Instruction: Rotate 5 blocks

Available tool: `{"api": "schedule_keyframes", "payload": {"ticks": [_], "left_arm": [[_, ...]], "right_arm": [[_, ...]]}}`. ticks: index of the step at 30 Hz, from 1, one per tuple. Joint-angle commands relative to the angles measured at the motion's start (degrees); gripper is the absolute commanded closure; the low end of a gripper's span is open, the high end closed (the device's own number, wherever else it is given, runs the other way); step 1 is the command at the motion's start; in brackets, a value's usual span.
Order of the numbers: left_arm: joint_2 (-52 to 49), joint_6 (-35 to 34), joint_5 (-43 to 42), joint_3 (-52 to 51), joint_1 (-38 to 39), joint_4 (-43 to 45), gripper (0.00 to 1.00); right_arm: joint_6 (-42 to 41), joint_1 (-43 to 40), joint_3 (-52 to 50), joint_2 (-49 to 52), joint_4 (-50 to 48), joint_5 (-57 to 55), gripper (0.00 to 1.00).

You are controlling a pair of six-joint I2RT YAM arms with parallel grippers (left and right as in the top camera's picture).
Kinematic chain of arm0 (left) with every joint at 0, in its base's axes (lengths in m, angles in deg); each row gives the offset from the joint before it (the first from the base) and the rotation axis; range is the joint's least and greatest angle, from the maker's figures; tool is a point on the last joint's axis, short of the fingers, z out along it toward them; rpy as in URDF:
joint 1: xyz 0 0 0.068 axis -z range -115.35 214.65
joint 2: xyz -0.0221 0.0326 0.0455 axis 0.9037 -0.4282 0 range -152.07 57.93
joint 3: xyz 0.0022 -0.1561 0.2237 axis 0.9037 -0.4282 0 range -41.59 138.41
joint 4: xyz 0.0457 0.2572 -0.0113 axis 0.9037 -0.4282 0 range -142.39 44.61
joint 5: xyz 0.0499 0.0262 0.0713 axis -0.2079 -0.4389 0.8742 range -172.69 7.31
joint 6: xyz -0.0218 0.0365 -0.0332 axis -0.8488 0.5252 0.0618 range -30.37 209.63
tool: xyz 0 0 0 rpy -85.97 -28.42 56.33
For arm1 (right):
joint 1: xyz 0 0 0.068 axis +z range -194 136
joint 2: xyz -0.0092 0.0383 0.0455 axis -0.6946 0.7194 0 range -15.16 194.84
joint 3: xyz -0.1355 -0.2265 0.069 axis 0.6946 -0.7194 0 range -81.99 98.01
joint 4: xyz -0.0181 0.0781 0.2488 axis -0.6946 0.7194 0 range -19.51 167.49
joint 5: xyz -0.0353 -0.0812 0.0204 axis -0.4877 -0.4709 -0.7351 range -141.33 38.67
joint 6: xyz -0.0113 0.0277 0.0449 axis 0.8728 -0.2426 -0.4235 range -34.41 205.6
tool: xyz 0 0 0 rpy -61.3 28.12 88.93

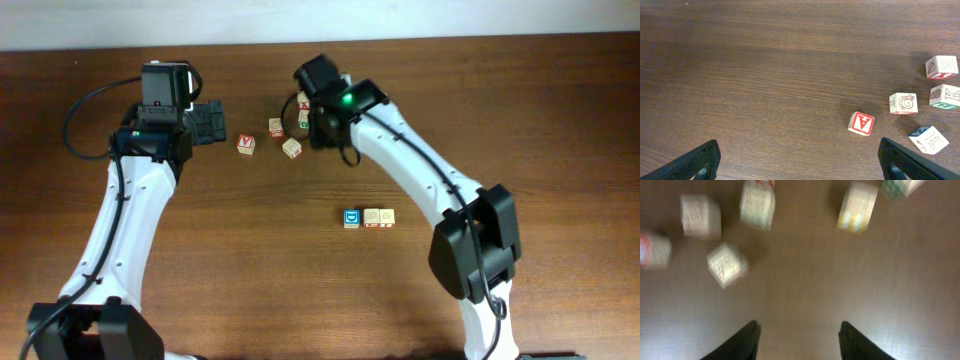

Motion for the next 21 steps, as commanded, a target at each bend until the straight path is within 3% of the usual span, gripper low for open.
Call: {"api": "schedule_keyframes", "payload": {"ticks": [1,12,21], "left_arm": [[-0.5,-0.76,0.79,1.2,-0.2,-0.07,0.01],[-0.5,-0.76,0.76,1.2,-0.2,-0.07,0.01],[-0.5,-0.76,0.79,1.2,-0.2,-0.07,0.01]], "right_arm": [[2.14,-5.11,0.63,1.46,-5.16,-1.84,0.46],[7.1,-8.74,0.63,11.82,-19.93,0.92,0.41],[7.08,-8.63,0.63,15.32,-21.07,-1.07,0.46]]}}
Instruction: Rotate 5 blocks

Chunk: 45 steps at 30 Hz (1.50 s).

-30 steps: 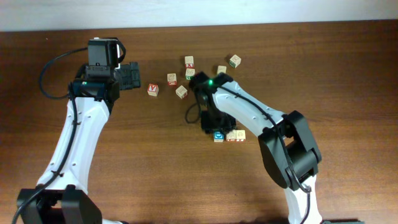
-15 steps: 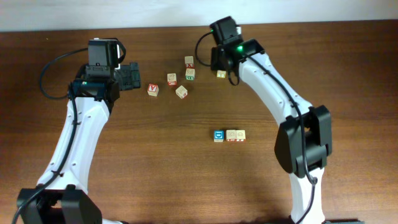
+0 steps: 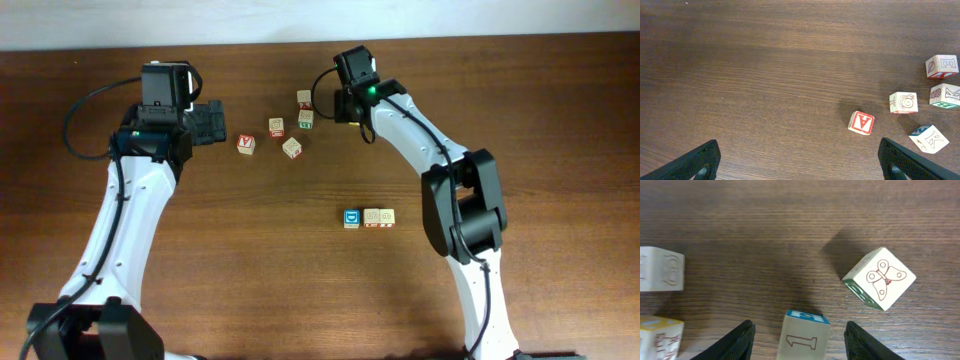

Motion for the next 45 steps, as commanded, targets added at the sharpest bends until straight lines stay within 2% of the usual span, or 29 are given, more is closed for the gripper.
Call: {"api": "schedule_keyframes", "payload": {"ticks": [1,3,5,10,13,16,20,25,29,33,36,41,45], "left_arm": [[-0.5,-0.74,0.76,1.2,-0.2,0.07,0.01],[-0.5,-0.74,0.79,1.2,-0.2,0.09,0.01],[-0.5,-0.74,0.79,1.2,-0.2,0.07,0.01],[-0.5,-0.74,0.79,1.2,-0.2,0.07,0.01],[-0.5,-0.74,0.79,1.2,-0.2,0.07,0.01],[-0.5,-0.74,0.79,1.2,-0.2,0.07,0.01],[-0.5,-0.74,0.79,1.2,-0.2,0.09,0.01],[-0.5,-0.74,0.79,1.2,-0.2,0.09,0.01],[-0.5,-0.74,0.79,1.2,-0.2,0.07,0.01],[-0.5,-0.74,0.79,1.2,-0.2,0.09,0.01],[-0.5,-0.74,0.79,1.2,-0.2,0.07,0.01],[-0.5,-0.74,0.79,1.2,-0.2,0.07,0.01],[-0.5,-0.74,0.76,1.2,-0.2,0.07,0.01]], "right_arm": [[0.46,0.39,0.61,1.68,0.31,-1.05,0.48],[0.46,0.39,0.61,2.01,0.26,-0.9,0.51],[0.48,0.39,0.61,2.01,-0.13,-0.9,0.6],[0.46,0.42,0.61,2.01,0.35,-0.87,0.66],[0.48,0.39,0.61,2.01,1.01,-0.87,0.66],[0.72,0.33,0.61,2.36,1.22,-0.85,0.6],[1.53,0.28,0.61,2.97,0.81,-0.85,0.6],[1.55,0.31,0.63,2.95,0.48,-0.87,0.68],[1.97,0.46,1.92,1.6,2.21,0.02,0.7],[2.1,1.51,5.46,-3.19,9.53,2.86,0.7],[2.99,3.28,7.67,-7.19,17.53,10.58,0.71],[-3.78,8.04,7.76,-9.6,32.96,14.82,0.73],[-10.58,12.87,3.63,-9.6,37.68,11.34,0.7]]}}
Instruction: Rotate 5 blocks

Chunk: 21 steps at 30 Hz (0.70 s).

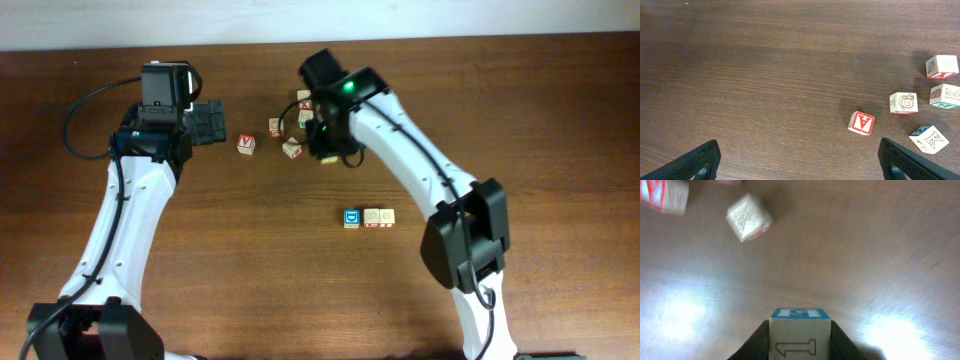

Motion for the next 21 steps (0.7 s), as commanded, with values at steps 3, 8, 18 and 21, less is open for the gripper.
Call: {"api": "schedule_keyframes", "payload": {"ticks": [3,8,18,21], "left_arm": [[-0.5,-0.74,0.79,1.2,-0.2,0.07,0.01],[-0.5,-0.74,0.79,1.2,-0.2,0.04,0.01],[-0.5,-0.74,0.79,1.2,-0.2,0.07,0.01],[-0.5,-0.74,0.79,1.2,-0.2,0.04,0.01]], "right_arm": [[-10.34,5.51,-7.19,-0.04,1.16,-3.85,0.69],[-13.14,7.78,-15.52,-0.04,-2.36,-5.18,0.7],[-14.38,8.63,-19.43,0.07,-3.85,-5.4,0.7],[-14.38,9.16,-19.98,0.07,-3.67,-5.44,0.69]]}}
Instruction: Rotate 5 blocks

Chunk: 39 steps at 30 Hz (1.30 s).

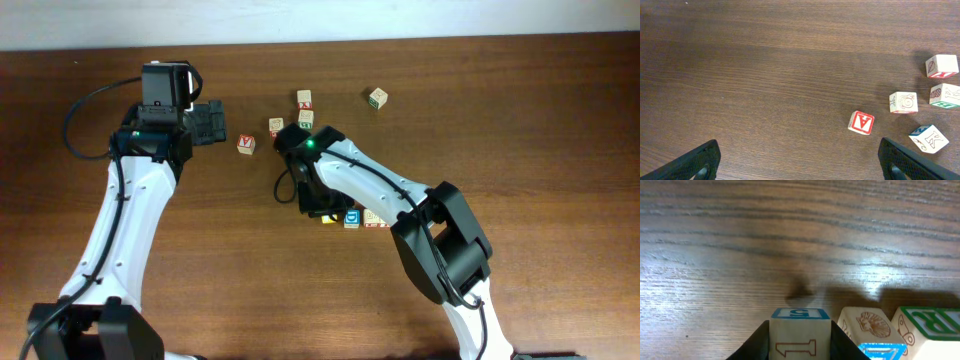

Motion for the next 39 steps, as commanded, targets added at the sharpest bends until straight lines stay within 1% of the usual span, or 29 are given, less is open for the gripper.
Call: {"api": "schedule_keyframes", "payload": {"ticks": [1,3,10,13,15,19,21,22,24,27,32,34,37,38,39], "left_arm": [[-0.5,-0.74,0.79,1.2,-0.2,0.09,0.01],[-0.5,-0.74,0.79,1.2,-0.2,0.09,0.01],[-0.5,-0.74,0.79,1.2,-0.2,0.11,0.01],[-0.5,-0.74,0.79,1.2,-0.2,0.09,0.01],[-0.5,-0.74,0.79,1.2,-0.2,0.11,0.01],[-0.5,-0.74,0.79,1.2,-0.2,0.11,0.01],[-0.5,-0.74,0.79,1.2,-0.2,0.09,0.01],[-0.5,-0.74,0.79,1.2,-0.2,0.09,0.01],[-0.5,-0.74,0.79,1.2,-0.2,0.11,0.01],[-0.5,-0.74,0.79,1.2,-0.2,0.09,0.01],[-0.5,-0.74,0.79,1.2,-0.2,0.11,0.01],[-0.5,-0.74,0.79,1.2,-0.2,0.09,0.01],[-0.5,-0.74,0.79,1.2,-0.2,0.11,0.01],[-0.5,-0.74,0.79,1.2,-0.2,0.11,0.01],[-0.5,-0.74,0.79,1.2,-0.2,0.11,0.01]], "right_arm": [[-0.72,1.27,-1.16,-0.02,0.39,-1.14,0.69],[-0.72,1.25,-1.33,-0.02,1.09,-1.09,0.69],[-0.7,1.25,-1.31,-0.02,3.23,-0.63,0.59],[-0.22,1.05,-0.5,-0.04,3.3,-0.61,0.58],[0.87,0.98,1.75,-0.07,4.0,-0.66,0.58],[4.5,0.98,10.03,-0.11,4.44,-2.51,0.57],[8.48,0.92,12.11,-0.11,-1.66,-5.46,0.51],[10.34,0.61,12.07,-0.07,-5.84,-6.23,0.5],[9.97,-0.28,12.07,0.48,-10.43,-6.99,0.48],[4.96,-3.28,12.04,0.98,-19.58,-6.08,0.45],[3.58,-6.47,12.04,3.87,-28.52,1.64,0.45],[4.28,-6.49,12.04,5.22,-30.21,1.95,0.45],[9.53,-6.45,12.04,6.47,-32.74,2.64,0.45],[16.44,-6.43,12.04,7.17,-33.97,4.44,0.45],[21.46,-6.43,12.04,7.5,-34.05,4.63,0.45]]}}
